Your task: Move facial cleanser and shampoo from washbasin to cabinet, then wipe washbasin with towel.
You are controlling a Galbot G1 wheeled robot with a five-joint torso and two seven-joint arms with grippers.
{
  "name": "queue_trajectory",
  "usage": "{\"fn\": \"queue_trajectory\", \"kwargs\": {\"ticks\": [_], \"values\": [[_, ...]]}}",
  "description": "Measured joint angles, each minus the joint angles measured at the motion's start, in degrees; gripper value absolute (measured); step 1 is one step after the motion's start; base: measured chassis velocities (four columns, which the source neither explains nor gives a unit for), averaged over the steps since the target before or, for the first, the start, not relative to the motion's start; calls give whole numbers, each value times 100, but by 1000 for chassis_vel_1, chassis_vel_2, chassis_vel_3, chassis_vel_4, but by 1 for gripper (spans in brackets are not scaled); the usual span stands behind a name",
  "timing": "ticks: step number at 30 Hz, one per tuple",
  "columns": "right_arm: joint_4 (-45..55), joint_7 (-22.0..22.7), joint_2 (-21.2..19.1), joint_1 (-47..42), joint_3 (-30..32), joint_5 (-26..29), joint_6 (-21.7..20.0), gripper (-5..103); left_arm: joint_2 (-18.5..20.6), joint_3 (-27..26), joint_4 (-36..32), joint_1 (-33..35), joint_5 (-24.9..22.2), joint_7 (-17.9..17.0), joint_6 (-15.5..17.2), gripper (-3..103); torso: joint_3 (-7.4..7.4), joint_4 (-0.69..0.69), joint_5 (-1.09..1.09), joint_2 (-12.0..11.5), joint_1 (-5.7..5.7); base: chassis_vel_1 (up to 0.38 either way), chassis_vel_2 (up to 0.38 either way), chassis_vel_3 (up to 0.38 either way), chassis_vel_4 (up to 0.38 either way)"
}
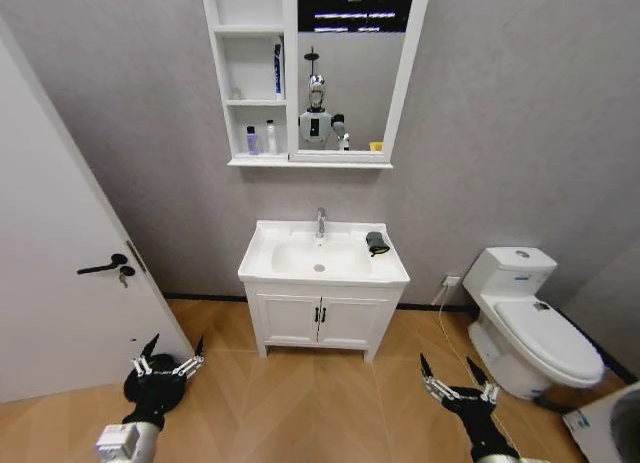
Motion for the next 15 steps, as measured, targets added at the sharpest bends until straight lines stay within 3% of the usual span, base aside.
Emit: {"fn": "queue_trajectory", "kwargs": {"ticks": [15], "values": [[0,0,0,0,-1,0,0,100,0,0,1,0,0,0,0,100,-1,0,-2,2,-2,334,-340,-340,331]]}}
